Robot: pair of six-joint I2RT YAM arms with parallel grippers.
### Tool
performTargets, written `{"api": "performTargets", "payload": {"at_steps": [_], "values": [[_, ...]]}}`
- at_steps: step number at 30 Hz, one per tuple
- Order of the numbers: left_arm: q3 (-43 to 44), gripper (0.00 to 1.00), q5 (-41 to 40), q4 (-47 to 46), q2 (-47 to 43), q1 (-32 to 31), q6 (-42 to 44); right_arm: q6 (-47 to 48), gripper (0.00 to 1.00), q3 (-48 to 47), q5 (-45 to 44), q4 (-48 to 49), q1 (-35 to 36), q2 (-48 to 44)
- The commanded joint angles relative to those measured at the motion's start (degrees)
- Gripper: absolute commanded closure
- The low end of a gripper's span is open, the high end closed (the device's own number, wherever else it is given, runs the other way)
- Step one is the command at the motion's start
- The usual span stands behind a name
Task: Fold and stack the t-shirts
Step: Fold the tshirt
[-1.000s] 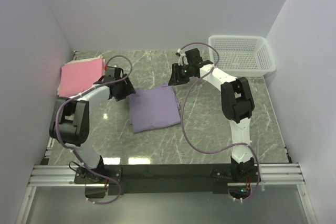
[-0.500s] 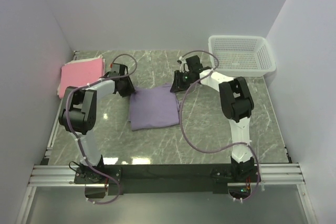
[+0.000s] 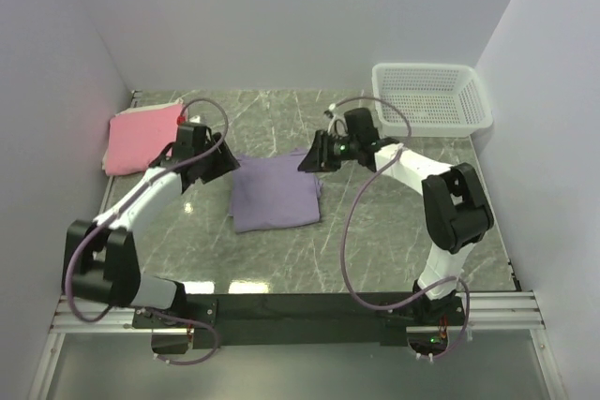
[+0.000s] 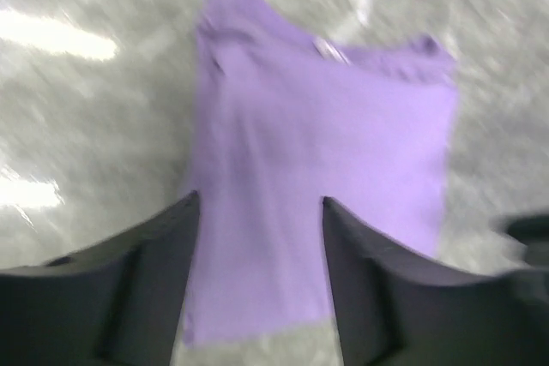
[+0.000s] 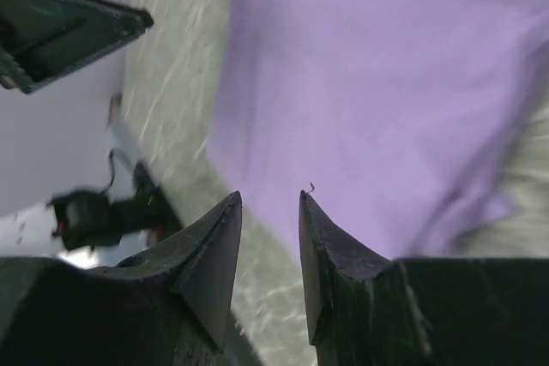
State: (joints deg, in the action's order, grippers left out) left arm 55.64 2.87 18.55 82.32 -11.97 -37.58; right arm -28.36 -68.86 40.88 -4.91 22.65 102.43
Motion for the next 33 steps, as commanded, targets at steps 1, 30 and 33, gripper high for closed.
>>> {"api": "performTargets", "payload": {"at_steps": [1,30,33], "values": [[-5.09,0.41,5.03,1.06,-6.02,-3.4,-2.75,-3.28,0.59,3.99,7.71,4.81,4.58,-0.83],[-19.17,0.5,4.96,-1.15,-17.02,-4.47,-12.43,3.75,0.69,7.17,11.16,1.22,0.29,3.65],[-17.76,0.34,0.21,1.84,-20.78,-2.8,-10.59,1.74,0.69,5.4,11.32,4.8,-1.03,7.95]]}}
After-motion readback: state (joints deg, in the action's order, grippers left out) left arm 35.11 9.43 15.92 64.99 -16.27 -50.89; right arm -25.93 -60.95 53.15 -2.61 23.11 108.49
